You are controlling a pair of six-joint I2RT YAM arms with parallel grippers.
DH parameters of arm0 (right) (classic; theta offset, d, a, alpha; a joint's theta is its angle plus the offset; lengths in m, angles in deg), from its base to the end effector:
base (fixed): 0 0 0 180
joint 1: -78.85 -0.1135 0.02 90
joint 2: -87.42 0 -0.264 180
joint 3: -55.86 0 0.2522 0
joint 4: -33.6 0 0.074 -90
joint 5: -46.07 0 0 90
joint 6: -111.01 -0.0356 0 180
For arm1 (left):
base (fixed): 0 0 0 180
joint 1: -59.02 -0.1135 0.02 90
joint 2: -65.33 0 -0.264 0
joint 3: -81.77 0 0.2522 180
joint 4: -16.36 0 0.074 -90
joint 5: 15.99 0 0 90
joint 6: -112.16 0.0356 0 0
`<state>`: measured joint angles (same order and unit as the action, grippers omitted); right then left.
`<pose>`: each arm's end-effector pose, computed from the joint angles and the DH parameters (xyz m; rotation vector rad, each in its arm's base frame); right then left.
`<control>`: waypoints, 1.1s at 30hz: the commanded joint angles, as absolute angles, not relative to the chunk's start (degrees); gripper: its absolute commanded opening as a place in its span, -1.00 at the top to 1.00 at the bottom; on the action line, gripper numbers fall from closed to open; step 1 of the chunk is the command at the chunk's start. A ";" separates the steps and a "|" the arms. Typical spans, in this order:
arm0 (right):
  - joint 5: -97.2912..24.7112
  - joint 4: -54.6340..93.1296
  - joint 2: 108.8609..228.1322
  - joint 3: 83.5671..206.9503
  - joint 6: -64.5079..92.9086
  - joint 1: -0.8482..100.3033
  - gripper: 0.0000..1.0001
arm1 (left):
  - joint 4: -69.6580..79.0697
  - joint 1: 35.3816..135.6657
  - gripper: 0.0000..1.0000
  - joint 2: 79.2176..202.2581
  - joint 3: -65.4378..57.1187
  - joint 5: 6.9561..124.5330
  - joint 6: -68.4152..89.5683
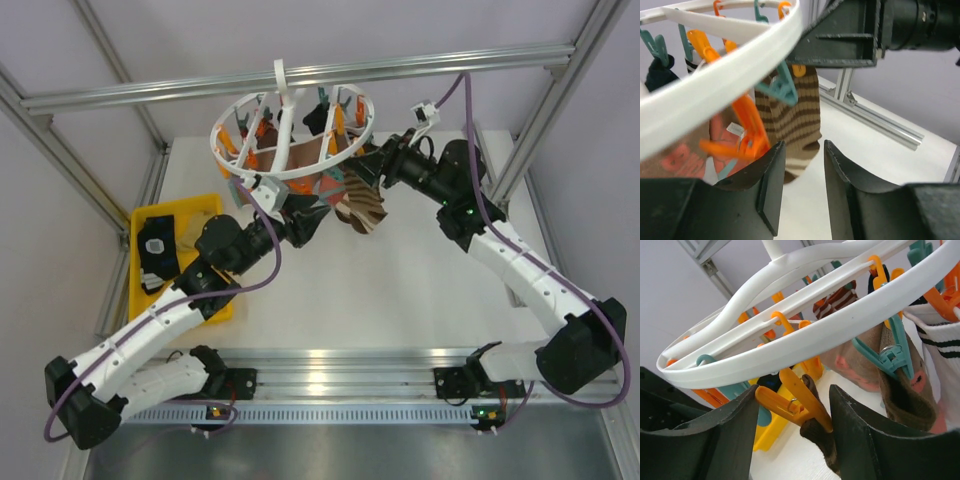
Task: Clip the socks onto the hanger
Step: Clamp the sock onto the hanger, then reset both arms
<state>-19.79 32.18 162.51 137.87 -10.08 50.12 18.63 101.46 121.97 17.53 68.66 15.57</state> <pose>0.2635 0.1610 0.4092 -0.3332 1.5587 1.1393 0.1694 -0.1594 0.3861 0.5199 1.3471 -0.7726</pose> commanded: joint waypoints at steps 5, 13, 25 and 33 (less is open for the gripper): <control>-18.36 31.54 161.16 137.39 -7.64 52.05 -0.18 | 10.43 101.83 0.06 111.05 23.71 64.78 25.05; -17.65 27.93 158.08 137.48 -3.61 52.75 -0.43 | 10.51 102.09 -0.07 108.93 24.77 64.78 32.26; -19.23 16.34 149.91 136.77 3.43 53.02 -0.99 | -5.79 102.09 -0.79 111.21 14.41 71.26 26.65; -22.83 4.91 141.57 132.47 8.00 53.10 -0.99 | -32.17 97.08 -0.96 113.49 1.22 69.35 25.05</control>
